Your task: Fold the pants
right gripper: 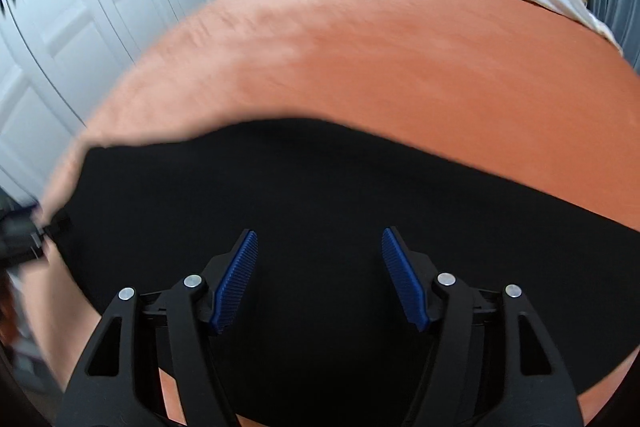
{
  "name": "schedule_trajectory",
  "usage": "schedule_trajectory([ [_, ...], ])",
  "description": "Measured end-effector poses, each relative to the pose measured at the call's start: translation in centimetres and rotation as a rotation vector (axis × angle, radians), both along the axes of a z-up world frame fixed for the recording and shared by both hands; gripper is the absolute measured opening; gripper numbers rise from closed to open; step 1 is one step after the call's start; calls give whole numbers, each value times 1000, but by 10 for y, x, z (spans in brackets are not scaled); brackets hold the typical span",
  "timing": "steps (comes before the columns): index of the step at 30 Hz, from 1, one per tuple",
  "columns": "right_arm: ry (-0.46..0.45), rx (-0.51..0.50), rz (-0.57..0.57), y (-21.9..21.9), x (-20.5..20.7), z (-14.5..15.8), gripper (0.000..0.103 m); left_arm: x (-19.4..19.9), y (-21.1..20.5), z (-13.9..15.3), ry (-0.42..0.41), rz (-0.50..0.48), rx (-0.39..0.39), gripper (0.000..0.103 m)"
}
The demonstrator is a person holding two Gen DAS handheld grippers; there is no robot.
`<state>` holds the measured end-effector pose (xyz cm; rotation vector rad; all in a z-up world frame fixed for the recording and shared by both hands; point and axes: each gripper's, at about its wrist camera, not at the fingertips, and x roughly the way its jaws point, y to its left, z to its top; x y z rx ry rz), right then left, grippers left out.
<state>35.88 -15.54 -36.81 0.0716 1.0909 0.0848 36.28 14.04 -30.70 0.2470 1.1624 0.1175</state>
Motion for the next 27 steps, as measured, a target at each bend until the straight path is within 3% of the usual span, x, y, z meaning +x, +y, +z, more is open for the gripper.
schedule_trajectory([
  [2,14,93,-44,-30,-12,0,45,-1,-14,-13,42,10,3,82],
  [4,-50,78,-101,-58,-29,16,45,-8,-27,-16,66,14,-39,82],
  [6,-16,28,-152,-91,-38,3,46,-16,-45,-15,76,6,-56,82],
  [7,26,44,-186,-114,-44,-9,44,-19,-54,-15,79,-3,-58,82],
  [9,-10,124,-238,-148,-63,3,35,-26,-75,-15,81,-25,-47,82],
  [11,-57,13,-296,-179,-79,20,38,-38,-103,-12,71,-70,-24,82],
  [13,-56,-74,-415,-238,-96,26,53,-50,-133,-8,52,-127,-11,82],
  [16,-59,-90,-625,-330,-127,31,54,-65,-176,-1,25,-185,-12,82],
  [19,-38,-124,-726,-393,-146,33,54,-79,-210,5,15,-225,-33,82],
  [23,10,-77,-732,-433,-154,19,55,-91,-249,7,24,-269,-51,82],
  [27,19,-140,-632,-437,-147,-3,58,-96,-278,6,31,-296,-25,82],
])
